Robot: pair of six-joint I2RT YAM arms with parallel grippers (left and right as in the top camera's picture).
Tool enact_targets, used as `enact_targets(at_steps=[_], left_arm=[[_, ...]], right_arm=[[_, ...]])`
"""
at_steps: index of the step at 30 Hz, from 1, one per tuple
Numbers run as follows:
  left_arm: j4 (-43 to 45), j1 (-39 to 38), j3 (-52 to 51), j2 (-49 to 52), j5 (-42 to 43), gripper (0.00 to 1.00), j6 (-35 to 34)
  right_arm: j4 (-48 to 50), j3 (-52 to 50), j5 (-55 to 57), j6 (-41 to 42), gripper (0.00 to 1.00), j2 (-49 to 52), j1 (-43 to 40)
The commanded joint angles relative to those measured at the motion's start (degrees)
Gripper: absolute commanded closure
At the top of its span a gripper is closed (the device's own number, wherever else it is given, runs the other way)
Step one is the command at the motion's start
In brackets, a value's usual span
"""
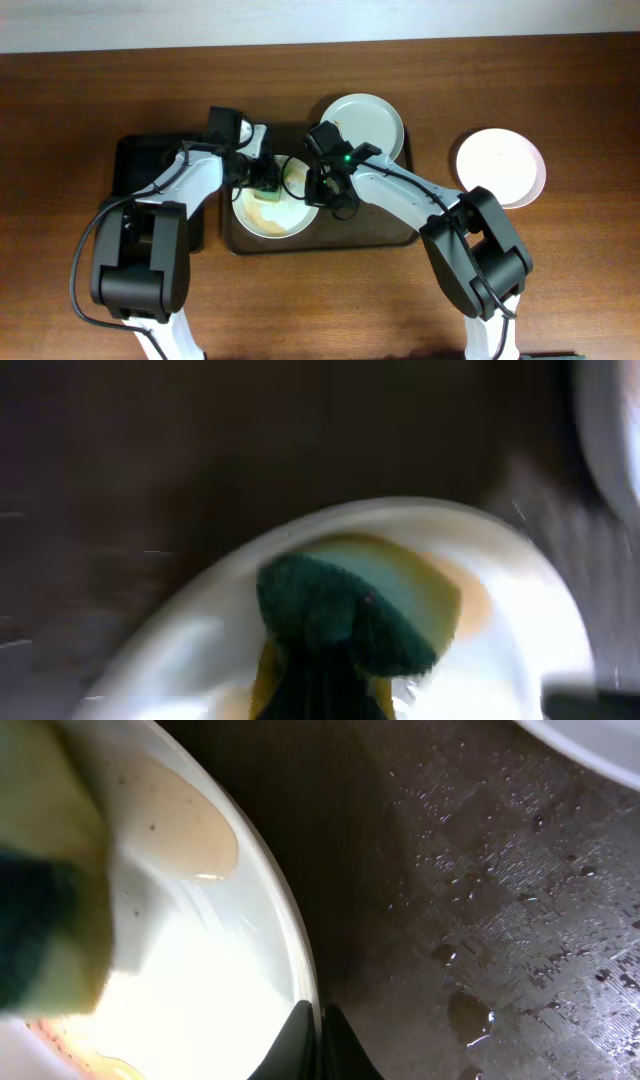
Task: Clean dirty plates on tray and stack at the side
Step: 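Scrub the pale plate with the sponge in the left gripper, then lift the pale plate with the right gripper and stack it on the pink plate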
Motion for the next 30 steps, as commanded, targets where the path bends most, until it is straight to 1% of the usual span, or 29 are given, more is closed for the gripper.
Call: enact_targets(at_steps=[1, 3, 4, 5, 6, 8, 11, 12, 13, 14, 16, 17, 19, 21, 22, 27, 30], left_arm=[[-1.5, 4.2, 2.4, 2.4, -11.4, 0.99, -16.1], [-6.3, 5.0, 8.4, 1.5, -6.1, 0.99, -16.0], [-10.0, 5.0, 12.2, 0.9, -4.9, 1.00, -15.1], [-14.4, 5.0, 16.4, 0.4, -4.5, 0.99, -14.7], [-20.7, 5.0, 22.1, 0.3, -3.7, 0.99, -11.3], [-24.6, 5.0, 25.6, 0.3, -3.7, 0.99, -9.3], [-25.9, 5.0, 26.6, 0.3, -3.8, 1.00, -7.7], [-26.0, 5.0, 26.6, 0.3, -3.8, 1.00, -7.3], [-25.9, 5.0, 26.6, 0.3, -3.8, 0.99, -7.3], [-25.9, 5.0, 26.6, 0.3, -4.3, 0.99, -7.3], [-26.0, 5.0, 26.6, 0.3, -4.9, 1.00, -7.3], [-26.0, 5.0, 26.6, 0.3, -5.0, 1.00, -7.3], [-25.9, 5.0, 26.6, 0.3, -5.7, 0.99, -7.3], [-25.9, 5.0, 26.6, 0.3, -5.7, 0.99, -7.3], [-25.9, 5.0, 26.6, 0.3, -5.7, 1.00, -7.3], [-25.7, 6.7, 26.6, 0.3, -5.9, 0.99, -7.3], [-25.7, 8.5, 26.6, 0.3, -5.9, 1.00, -7.3]], right_arm=[[-0.6, -0.3, -0.2, 0.3, 0.96, 1.0, 0.0], [-1.0, -0.3, -1.0, 0.3, 0.96, 1.0, 0.0], [-1.1, -0.3, -1.0, 0.3, 0.96, 1.0, 0.0], [-1.1, -0.3, -0.9, 0.3, 0.96, 1.0, 0.0], [-1.0, -0.3, -0.7, 0.4, 0.95, 1.3, 0.0], [-0.8, -0.4, -0.8, 0.4, 0.94, 2.0, 0.0], [0.5, -0.4, -2.3, 0.4, 0.80, 3.0, 0.0], [0.7, -0.4, -2.3, 0.4, 0.77, 3.0, 0.0], [0.8, -0.4, -2.9, 0.4, 0.80, 3.0, 0.0], [0.8, -0.3, -4.9, -1.1, 0.96, 3.0, -0.1], [-1.7, 0.9, -8.0, -4.4, 0.96, 2.2, -1.0], [-4.8, 2.1, -7.7, -6.8, 0.96, 0.7, -1.9], [-10.4, 4.0, -0.3, -7.8, 0.96, -3.8, -2.5], [-13.2, 4.6, 4.5, -8.9, 0.96, -6.6, -2.5], [-15.8, 4.7, 9.7, -8.9, 0.96, -8.7, -2.5], [-21.1, 4.7, 22.1, -8.8, 0.96, -12.9, -2.1], [-22.0, 4.8, 31.4, -8.8, 0.96, -14.7, 0.5]])
